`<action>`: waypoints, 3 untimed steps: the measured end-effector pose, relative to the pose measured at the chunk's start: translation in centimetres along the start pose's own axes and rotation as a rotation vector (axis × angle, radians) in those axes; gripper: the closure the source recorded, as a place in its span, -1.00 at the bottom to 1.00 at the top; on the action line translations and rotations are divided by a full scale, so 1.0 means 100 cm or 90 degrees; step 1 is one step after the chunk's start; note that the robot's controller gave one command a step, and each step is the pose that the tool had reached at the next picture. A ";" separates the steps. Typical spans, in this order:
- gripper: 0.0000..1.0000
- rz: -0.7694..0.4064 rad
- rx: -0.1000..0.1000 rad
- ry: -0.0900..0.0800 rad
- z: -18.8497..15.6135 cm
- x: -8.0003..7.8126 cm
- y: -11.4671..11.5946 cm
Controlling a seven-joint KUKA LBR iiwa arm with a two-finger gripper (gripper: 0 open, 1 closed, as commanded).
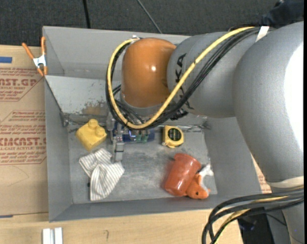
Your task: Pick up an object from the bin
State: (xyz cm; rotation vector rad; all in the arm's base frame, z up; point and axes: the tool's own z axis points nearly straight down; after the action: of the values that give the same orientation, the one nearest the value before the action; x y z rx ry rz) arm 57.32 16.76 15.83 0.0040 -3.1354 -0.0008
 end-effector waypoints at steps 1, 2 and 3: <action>-1.00 0.001 -0.001 -0.005 -0.005 -0.002 -0.001; -1.00 0.000 -0.001 -0.005 -0.004 -0.002 0.000; -1.00 -0.001 0.001 0.001 0.015 0.017 0.011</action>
Offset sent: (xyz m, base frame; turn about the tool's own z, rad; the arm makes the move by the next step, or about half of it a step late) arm 0.0083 0.0320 -0.0641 -0.0903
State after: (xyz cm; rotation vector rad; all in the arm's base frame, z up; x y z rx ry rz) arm 55.61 17.87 14.34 0.0063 -3.1344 0.0014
